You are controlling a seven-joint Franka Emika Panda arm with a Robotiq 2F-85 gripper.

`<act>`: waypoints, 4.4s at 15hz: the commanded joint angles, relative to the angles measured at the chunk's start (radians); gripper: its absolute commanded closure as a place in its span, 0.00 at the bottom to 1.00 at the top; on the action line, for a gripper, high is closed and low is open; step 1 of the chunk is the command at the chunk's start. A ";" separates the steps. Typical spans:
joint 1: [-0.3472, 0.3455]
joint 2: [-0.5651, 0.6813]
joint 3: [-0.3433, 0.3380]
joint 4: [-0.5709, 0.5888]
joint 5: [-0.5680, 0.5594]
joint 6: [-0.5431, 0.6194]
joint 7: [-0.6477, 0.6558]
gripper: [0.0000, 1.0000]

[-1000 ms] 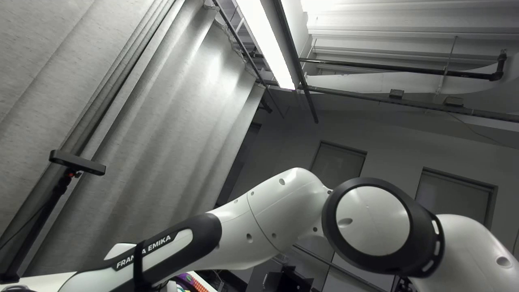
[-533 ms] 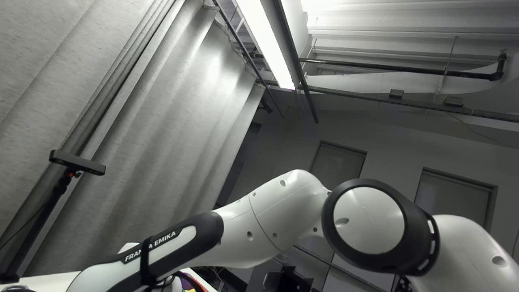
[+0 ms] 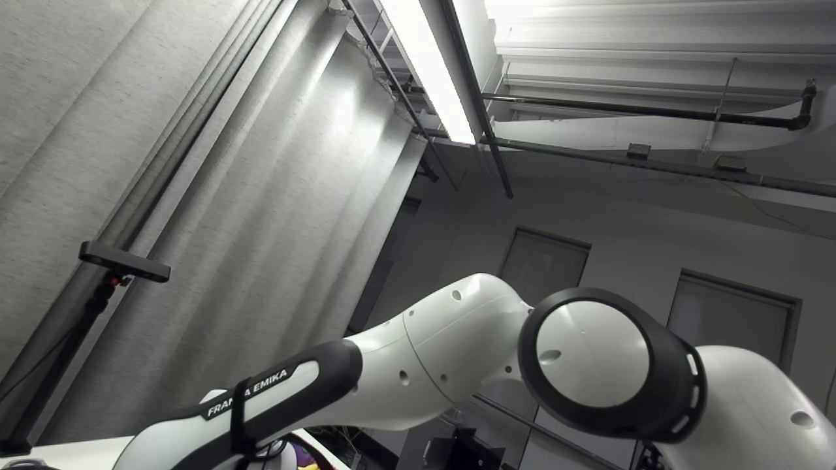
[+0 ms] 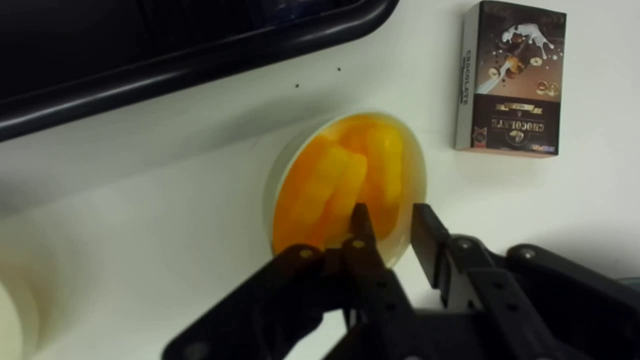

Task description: Pour the content from the cup

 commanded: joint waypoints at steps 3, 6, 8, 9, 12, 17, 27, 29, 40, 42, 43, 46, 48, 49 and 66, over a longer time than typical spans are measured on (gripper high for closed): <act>0.009 -0.065 0.001 -0.044 0.015 0.053 -0.005 0.27; 0.007 -0.082 0.005 -0.051 0.020 0.063 -0.010 0.05; 0.005 -0.082 0.007 -0.049 0.022 0.057 -0.012 0.00; 0.006 -0.080 0.005 -0.049 0.021 0.057 -0.010 0.00; 0.011 -0.070 0.004 -0.055 0.011 0.052 -0.013 0.00; 0.022 -0.051 -0.001 -0.056 -0.024 0.028 -0.032 0.00; 0.059 -0.049 0.013 -0.061 -0.040 0.026 -0.063 0.00; 0.061 -0.049 0.014 -0.061 -0.042 0.026 -0.065 0.00; 0.117 -0.106 0.007 -0.113 -0.138 0.070 -0.047 0.00; 0.117 -0.107 0.012 -0.111 -0.138 0.064 -0.054 0.00; 0.116 -0.105 0.014 -0.109 -0.136 0.061 -0.056 0.00; 0.105 -0.091 0.020 -0.101 -0.120 0.047 -0.065 0.00; 0.098 -0.080 0.024 -0.094 -0.112 0.035 -0.072 0.00; 0.096 -0.075 0.025 -0.092 -0.109 0.031 -0.072 0.00; 0.064 -0.042 0.033 -0.060 -0.067 0.003 -0.088 0.00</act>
